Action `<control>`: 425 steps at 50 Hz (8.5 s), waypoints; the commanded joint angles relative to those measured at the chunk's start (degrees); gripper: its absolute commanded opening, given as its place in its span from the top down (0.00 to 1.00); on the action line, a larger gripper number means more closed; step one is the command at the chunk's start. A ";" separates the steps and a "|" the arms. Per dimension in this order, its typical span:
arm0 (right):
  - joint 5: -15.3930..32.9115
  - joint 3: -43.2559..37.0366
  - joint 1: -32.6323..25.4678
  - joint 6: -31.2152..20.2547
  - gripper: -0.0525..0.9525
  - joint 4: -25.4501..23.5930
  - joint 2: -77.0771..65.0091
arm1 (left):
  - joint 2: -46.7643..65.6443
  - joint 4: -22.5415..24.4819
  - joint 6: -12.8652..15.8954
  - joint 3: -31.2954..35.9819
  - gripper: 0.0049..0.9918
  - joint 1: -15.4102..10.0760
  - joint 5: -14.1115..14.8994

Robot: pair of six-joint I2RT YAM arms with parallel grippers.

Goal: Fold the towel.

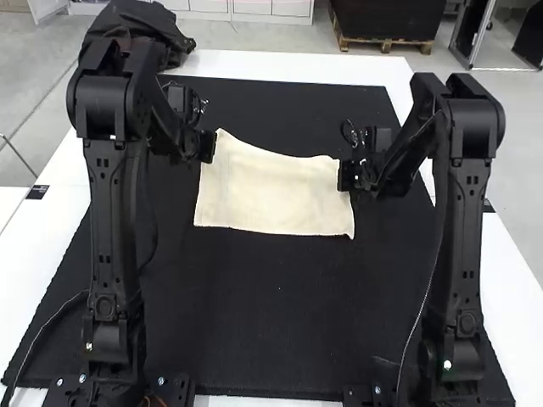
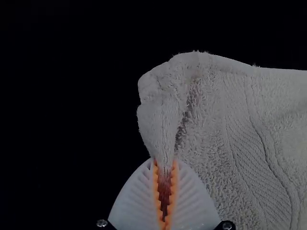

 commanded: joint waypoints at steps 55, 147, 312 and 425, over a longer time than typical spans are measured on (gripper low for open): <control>-5.23 -13.80 -2.06 1.43 0.97 -8.51 -22.81 | -19.48 -4.86 -0.01 -14.65 0.98 2.56 0.71; -7.51 -29.36 -4.52 -4.37 0.44 -8.86 -21.23 | -23.61 13.60 -2.30 -41.54 0.02 4.15 -3.07; -6.99 -25.84 -4.17 4.16 0.04 -19.59 -40.57 | -48.83 -7.84 -6.60 -32.14 0.02 7.57 -1.13; -7.87 -21.01 1.45 6.88 0.97 -14.49 -31.86 | -44.17 0.33 -6.51 -35.39 0.02 10.30 -0.43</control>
